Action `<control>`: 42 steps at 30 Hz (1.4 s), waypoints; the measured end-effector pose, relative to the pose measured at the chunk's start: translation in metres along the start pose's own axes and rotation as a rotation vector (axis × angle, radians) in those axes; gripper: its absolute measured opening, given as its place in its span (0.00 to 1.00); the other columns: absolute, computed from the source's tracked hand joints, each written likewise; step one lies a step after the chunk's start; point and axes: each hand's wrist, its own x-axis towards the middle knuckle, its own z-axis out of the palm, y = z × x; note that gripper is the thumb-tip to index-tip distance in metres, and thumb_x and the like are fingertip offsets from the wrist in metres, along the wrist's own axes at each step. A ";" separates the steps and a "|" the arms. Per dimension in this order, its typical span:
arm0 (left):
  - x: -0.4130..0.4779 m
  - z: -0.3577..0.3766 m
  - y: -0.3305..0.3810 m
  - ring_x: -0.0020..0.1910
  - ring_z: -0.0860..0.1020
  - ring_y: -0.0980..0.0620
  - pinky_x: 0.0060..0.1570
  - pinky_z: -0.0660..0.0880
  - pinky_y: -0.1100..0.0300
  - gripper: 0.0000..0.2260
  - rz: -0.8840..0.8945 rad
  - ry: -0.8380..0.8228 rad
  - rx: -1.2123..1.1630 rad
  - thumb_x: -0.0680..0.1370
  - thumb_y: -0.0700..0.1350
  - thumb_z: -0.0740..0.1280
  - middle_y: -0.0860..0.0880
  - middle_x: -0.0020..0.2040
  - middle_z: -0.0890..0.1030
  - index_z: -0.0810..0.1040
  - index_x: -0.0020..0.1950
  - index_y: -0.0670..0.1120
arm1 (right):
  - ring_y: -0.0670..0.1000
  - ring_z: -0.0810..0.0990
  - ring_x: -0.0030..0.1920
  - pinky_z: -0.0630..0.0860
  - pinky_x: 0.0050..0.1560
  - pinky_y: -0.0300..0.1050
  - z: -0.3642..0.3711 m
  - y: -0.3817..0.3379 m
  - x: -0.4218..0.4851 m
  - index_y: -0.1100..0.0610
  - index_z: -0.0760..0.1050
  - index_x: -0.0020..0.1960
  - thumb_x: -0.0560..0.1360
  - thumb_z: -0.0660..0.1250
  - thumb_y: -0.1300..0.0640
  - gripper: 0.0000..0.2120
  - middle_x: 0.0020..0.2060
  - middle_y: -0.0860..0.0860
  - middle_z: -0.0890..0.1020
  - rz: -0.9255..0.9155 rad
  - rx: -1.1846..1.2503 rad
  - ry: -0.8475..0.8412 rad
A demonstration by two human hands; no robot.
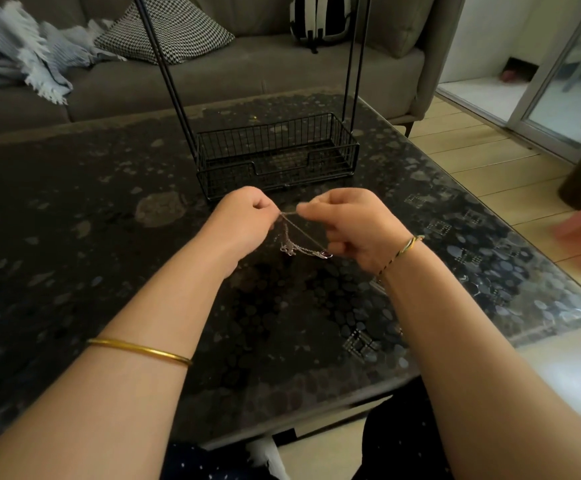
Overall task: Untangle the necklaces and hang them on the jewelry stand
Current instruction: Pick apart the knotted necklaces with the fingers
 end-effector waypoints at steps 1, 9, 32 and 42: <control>0.000 0.000 0.000 0.38 0.72 0.56 0.44 0.69 0.57 0.08 -0.011 0.005 -0.019 0.81 0.42 0.60 0.51 0.44 0.79 0.76 0.45 0.49 | 0.43 0.65 0.22 0.64 0.22 0.35 -0.001 0.001 0.000 0.57 0.74 0.37 0.73 0.70 0.61 0.08 0.26 0.47 0.70 -0.019 -0.090 -0.005; -0.001 0.001 0.005 0.34 0.73 0.57 0.29 0.66 0.66 0.08 -0.091 0.035 -0.123 0.82 0.40 0.58 0.51 0.41 0.79 0.76 0.48 0.45 | 0.45 0.70 0.26 0.69 0.30 0.42 0.002 0.008 0.007 0.50 0.72 0.34 0.75 0.66 0.59 0.12 0.28 0.46 0.75 -0.189 -0.511 0.251; -0.003 0.003 0.004 0.29 0.69 0.56 0.26 0.66 0.65 0.07 -0.008 0.092 -0.172 0.83 0.43 0.57 0.52 0.39 0.81 0.74 0.51 0.46 | 0.39 0.67 0.19 0.62 0.20 0.31 0.005 0.003 0.002 0.55 0.76 0.40 0.77 0.66 0.59 0.07 0.30 0.49 0.76 -0.106 -0.210 0.064; -0.003 0.002 0.003 0.34 0.75 0.55 0.28 0.67 0.64 0.06 0.012 -0.056 -0.126 0.82 0.45 0.62 0.49 0.40 0.80 0.78 0.51 0.48 | 0.43 0.68 0.25 0.64 0.22 0.30 0.007 0.003 0.006 0.55 0.73 0.39 0.79 0.61 0.60 0.10 0.31 0.48 0.76 -0.157 -0.173 0.150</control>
